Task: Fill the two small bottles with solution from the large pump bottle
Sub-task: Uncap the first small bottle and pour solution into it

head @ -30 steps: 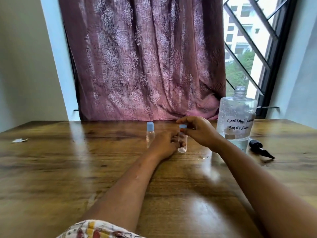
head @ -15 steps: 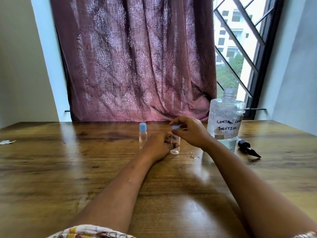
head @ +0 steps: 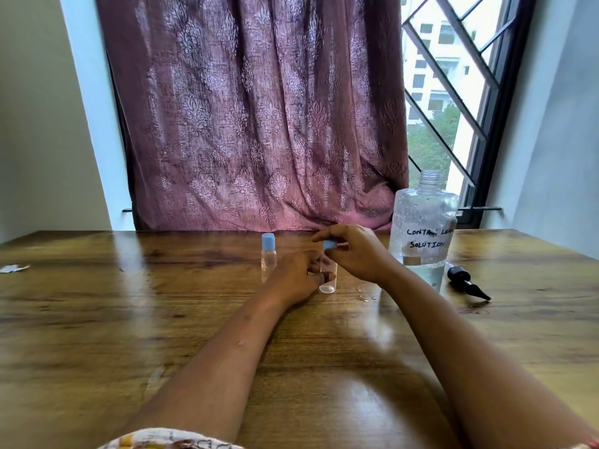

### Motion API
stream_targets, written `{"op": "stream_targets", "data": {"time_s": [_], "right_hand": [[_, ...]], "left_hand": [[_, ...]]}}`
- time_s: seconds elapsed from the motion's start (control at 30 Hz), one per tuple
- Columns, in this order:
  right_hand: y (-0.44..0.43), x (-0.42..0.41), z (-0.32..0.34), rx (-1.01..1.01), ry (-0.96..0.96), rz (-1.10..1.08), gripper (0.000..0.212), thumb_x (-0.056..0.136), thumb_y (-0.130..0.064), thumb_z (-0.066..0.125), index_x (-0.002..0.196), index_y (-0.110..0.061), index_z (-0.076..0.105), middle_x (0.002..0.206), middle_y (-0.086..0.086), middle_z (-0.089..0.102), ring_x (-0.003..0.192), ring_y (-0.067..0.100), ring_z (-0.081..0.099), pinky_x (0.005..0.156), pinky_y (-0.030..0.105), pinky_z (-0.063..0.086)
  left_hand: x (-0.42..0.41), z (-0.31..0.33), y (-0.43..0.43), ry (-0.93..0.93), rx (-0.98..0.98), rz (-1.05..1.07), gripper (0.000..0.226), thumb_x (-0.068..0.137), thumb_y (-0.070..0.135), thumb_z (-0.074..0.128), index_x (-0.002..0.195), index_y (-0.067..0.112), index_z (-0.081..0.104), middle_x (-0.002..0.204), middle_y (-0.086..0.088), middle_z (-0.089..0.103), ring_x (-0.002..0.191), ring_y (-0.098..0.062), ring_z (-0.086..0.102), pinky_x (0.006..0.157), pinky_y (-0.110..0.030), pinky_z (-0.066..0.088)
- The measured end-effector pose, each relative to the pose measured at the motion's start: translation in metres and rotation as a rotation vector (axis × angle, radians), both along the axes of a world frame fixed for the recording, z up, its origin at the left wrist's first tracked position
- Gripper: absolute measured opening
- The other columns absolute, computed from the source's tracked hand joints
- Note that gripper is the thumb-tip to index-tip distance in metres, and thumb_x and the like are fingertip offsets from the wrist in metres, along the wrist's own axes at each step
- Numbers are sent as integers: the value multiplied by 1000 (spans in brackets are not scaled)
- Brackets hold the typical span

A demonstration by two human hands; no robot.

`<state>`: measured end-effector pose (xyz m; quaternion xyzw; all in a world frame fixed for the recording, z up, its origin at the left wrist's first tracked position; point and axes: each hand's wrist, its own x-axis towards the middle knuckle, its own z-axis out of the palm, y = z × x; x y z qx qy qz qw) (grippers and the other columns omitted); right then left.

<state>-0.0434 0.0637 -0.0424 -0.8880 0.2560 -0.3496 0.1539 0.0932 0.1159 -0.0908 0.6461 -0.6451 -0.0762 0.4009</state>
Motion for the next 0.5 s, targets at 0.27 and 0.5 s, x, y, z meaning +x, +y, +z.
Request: {"op": "stream_targets", "data": {"time_s": [0.27,0.5], "right_hand": [[-3,2,-6,-65,-34,-85,30,83,-25,67,111,-12,64,105,3,57,96,18,56,86,26,43],[2,2,2,-38,23,16,38,79,-3,60,115,-15,65,114,5,68,104,14,60,85,14,41]], "left_hand": [[2,0,2,-6,20,5,27,81,29,68,106,19,63,90,11,59,82,-1,54,74,-18,38],[3,1,3,-8,28,-10,13,82,29,68,91,29,59,78,17,57,70,8,51,62,-8,35]]}}
